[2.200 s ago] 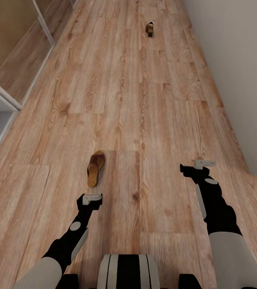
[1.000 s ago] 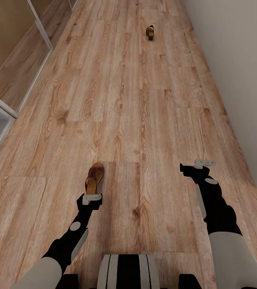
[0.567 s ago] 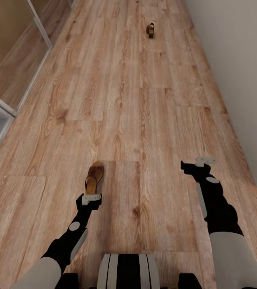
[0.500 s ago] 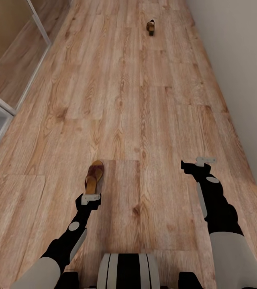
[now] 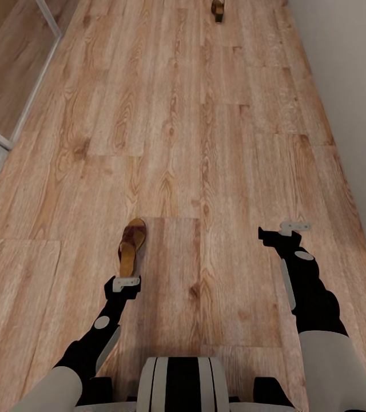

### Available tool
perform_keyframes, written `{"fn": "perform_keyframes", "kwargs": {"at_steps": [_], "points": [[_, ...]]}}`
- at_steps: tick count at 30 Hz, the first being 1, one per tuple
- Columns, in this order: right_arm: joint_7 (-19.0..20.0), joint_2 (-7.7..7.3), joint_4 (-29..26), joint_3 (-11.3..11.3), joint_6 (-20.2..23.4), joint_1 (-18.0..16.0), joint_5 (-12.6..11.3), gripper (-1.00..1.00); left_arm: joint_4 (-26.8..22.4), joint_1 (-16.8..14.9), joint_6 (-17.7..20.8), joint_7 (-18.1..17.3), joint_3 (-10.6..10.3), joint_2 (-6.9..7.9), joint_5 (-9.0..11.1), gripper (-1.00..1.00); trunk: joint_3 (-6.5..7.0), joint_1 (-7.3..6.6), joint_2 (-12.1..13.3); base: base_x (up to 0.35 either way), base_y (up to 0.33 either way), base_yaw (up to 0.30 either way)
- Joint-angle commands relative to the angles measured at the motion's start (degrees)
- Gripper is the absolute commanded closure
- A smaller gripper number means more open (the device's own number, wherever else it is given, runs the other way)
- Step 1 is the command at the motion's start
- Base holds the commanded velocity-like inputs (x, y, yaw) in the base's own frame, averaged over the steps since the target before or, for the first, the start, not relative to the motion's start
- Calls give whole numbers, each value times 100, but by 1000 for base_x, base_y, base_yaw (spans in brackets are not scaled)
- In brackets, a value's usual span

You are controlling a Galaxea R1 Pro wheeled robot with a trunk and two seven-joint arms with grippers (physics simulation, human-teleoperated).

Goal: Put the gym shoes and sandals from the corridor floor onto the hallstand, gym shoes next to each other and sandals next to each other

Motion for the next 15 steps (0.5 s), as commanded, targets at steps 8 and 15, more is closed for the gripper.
{"fn": "perform_keyframes", "kwargs": {"at_steps": [8, 15], "points": [[3, 0, -12, 0, 35, -2, 52, -100, 6, -4, -24, 38, -41, 11, 58, -100, -11, -1, -1, 0, 0, 0], [3, -2, -14, 0, 35, -1, 52, -100, 6, -4, -24, 46, -35, 11, 58, -100, -11, -1, -1, 2, 0, 0]]}}
